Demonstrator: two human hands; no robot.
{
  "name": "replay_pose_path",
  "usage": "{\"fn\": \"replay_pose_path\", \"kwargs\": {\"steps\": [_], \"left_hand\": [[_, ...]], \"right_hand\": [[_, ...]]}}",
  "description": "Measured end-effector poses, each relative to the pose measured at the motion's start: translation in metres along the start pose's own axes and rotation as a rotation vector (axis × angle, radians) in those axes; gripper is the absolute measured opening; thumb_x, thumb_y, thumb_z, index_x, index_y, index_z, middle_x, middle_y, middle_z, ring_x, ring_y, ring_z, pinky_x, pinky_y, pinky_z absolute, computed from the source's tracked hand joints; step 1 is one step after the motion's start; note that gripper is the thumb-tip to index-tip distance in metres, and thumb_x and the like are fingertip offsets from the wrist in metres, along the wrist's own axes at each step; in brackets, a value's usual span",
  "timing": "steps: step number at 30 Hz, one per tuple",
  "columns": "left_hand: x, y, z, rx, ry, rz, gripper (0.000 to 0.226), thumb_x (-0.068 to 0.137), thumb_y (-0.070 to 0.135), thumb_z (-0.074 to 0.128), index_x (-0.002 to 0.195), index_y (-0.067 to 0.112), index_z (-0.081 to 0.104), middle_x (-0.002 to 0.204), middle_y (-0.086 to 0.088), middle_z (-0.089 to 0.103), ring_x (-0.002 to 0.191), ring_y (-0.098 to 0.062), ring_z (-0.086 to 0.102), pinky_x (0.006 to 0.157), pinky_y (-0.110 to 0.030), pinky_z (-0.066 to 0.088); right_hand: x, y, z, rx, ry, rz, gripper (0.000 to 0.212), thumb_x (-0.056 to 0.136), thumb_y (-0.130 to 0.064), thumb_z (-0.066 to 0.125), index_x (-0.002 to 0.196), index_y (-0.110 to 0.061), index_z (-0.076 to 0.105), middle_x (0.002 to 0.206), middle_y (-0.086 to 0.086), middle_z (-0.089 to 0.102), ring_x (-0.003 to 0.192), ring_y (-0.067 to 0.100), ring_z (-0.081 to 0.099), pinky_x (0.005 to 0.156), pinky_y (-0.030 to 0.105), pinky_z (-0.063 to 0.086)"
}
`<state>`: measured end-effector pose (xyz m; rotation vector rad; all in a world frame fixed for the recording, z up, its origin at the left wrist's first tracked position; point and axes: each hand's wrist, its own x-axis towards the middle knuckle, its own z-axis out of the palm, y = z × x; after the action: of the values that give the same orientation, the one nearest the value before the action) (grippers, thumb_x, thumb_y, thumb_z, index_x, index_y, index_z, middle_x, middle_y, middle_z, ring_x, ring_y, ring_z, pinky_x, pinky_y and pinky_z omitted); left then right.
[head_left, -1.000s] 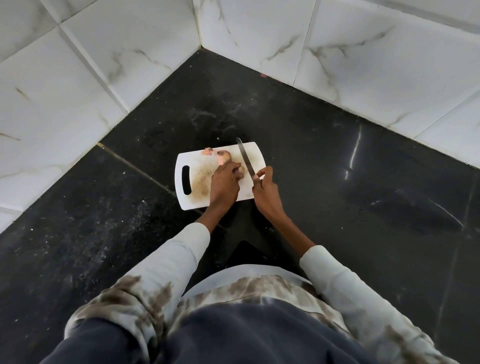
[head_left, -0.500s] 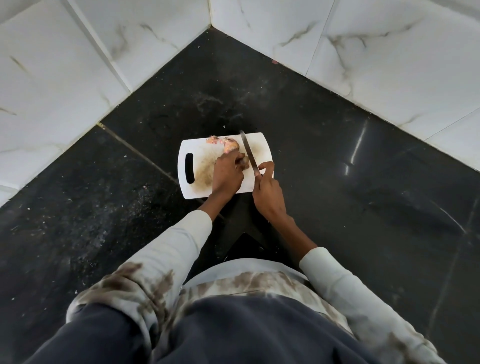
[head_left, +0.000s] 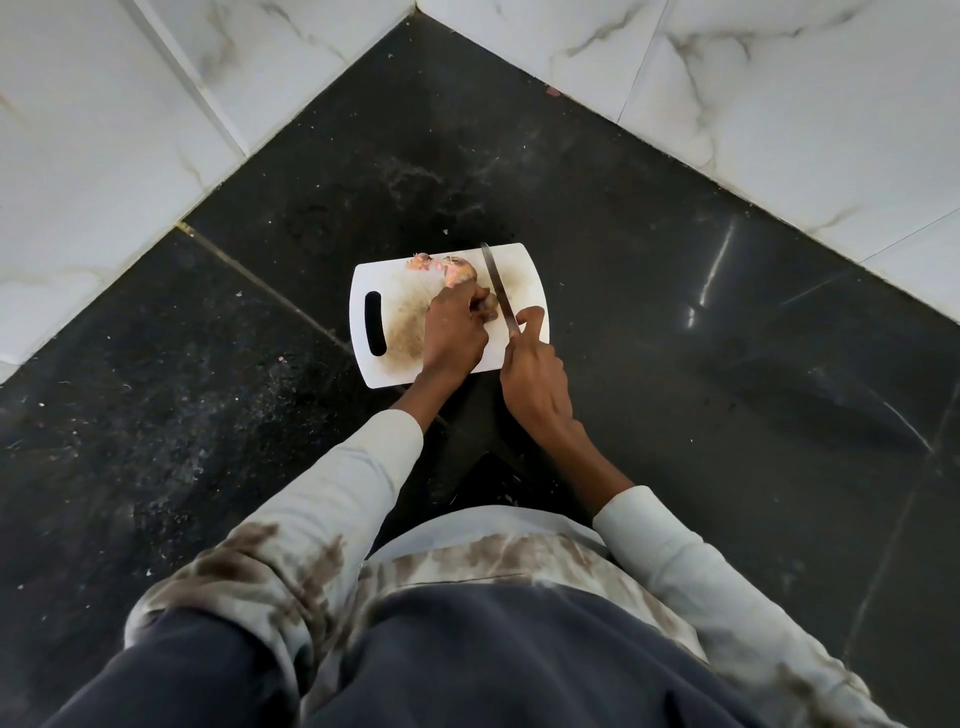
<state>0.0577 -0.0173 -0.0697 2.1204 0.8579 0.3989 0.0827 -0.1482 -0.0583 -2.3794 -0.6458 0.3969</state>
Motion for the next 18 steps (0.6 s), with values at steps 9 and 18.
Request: {"fn": "replay_pose_path", "kwargs": {"steps": [9,18], "left_hand": [[0.0002,-0.003,0.0021,-0.013,-0.006,-0.02,0.022,0.093,-0.006,0.065,0.107,0.006,0.075,0.1,-0.004,0.078,0.094,-0.019,0.074,0.089,-0.039,0.064],[0.0034,-0.0008,-0.0011,-0.019,-0.044,-0.018,0.025,0.087,-0.013,0.058,0.097,0.005,0.073,0.094,-0.003,0.076,0.087,-0.016,0.074,0.085,-0.04,0.064]], "right_hand": [[-0.0012,-0.0042,-0.0025,-0.048,-0.006,-0.013,0.029,0.106,-0.011,0.042,0.13,-0.021,0.03,0.068,-0.001,0.057,0.052,0.018,0.058,0.054,0.046,0.058],[0.0002,-0.009,-0.0061,-0.087,-0.013,0.009,0.018,0.108,-0.016,0.041,0.119,-0.023,0.028,0.067,-0.005,0.052,0.052,0.021,0.056,0.051,0.044,0.051]]}}
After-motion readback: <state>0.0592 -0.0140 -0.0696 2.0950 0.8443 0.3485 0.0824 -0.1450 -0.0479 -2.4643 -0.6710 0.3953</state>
